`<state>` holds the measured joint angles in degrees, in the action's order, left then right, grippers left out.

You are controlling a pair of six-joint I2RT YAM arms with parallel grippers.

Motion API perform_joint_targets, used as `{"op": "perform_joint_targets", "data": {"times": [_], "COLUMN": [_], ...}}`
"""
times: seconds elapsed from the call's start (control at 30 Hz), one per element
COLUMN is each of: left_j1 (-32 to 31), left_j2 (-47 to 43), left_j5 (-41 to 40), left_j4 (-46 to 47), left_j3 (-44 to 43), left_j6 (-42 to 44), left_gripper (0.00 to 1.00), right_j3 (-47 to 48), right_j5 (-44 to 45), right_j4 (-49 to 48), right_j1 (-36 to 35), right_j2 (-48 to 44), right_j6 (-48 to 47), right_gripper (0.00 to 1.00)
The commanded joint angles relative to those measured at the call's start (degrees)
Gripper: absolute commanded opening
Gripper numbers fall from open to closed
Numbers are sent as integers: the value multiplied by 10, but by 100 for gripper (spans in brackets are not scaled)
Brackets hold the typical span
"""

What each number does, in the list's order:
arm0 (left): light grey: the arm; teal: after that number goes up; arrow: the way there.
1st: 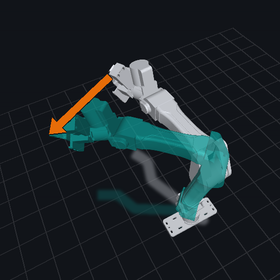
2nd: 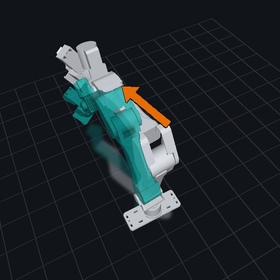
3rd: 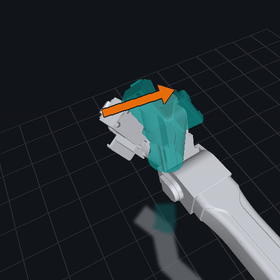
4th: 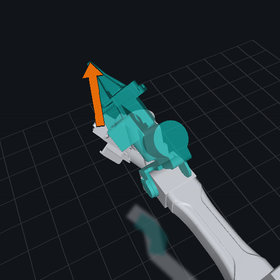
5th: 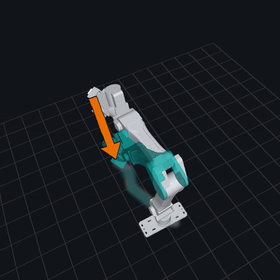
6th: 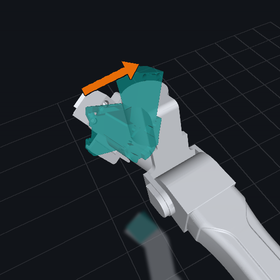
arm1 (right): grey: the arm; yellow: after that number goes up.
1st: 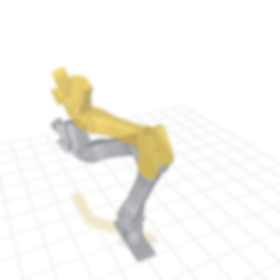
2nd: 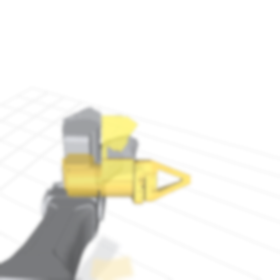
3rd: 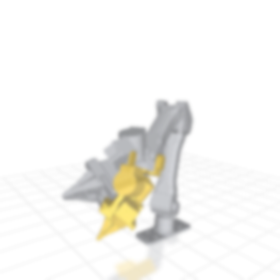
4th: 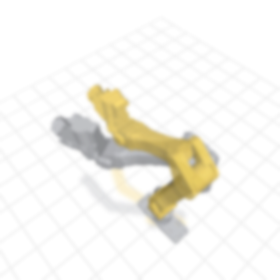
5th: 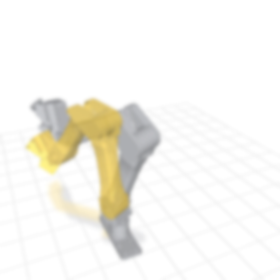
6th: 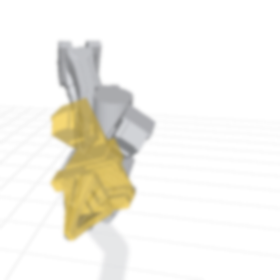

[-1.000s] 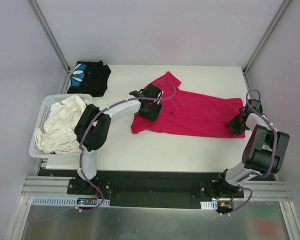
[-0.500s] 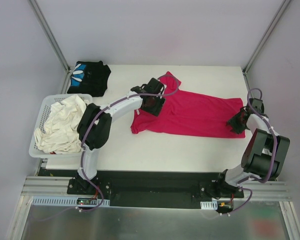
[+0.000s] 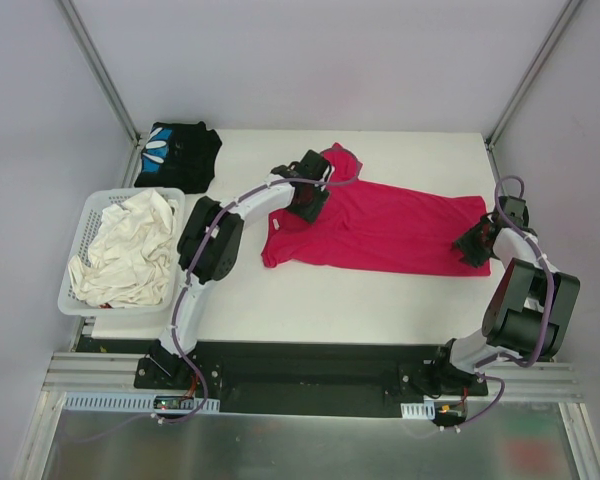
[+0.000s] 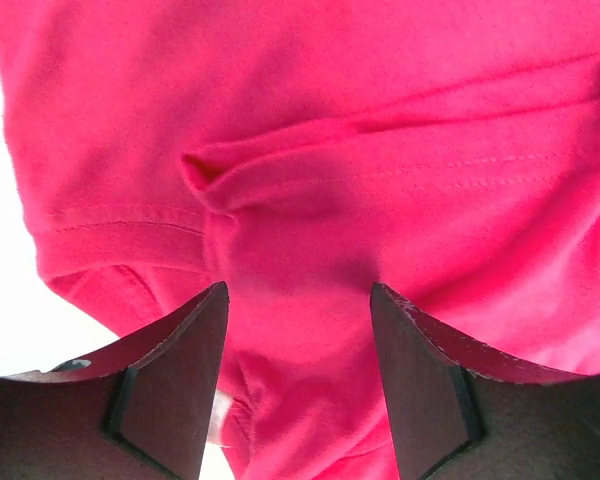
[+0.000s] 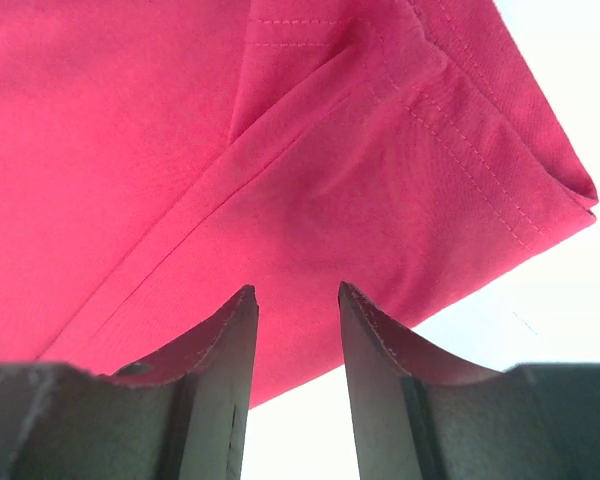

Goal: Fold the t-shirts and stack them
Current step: Fold the flattened tshirt in 1/3 of the way

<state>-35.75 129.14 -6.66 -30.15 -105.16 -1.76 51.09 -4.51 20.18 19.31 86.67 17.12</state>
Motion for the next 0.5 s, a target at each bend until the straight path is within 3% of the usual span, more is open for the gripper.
{"op": "perform_joint_targets", "data": {"times": [0.0,0.47], "left_j1": [13,19], "left_j2": [-2,15], "left_j5": [-33,-68], "left_j4": [-16,-16], "left_j3": [-43,-77], "left_j6": [36,66], "left_gripper": [58,57], "right_j3": [0,-18], "right_j5": [-11,-1], "right_j4": [-1,11], "right_j1": [4,4], "right_j2": [-3,19], "right_j6": [4,2], "right_gripper": [41,41]}}
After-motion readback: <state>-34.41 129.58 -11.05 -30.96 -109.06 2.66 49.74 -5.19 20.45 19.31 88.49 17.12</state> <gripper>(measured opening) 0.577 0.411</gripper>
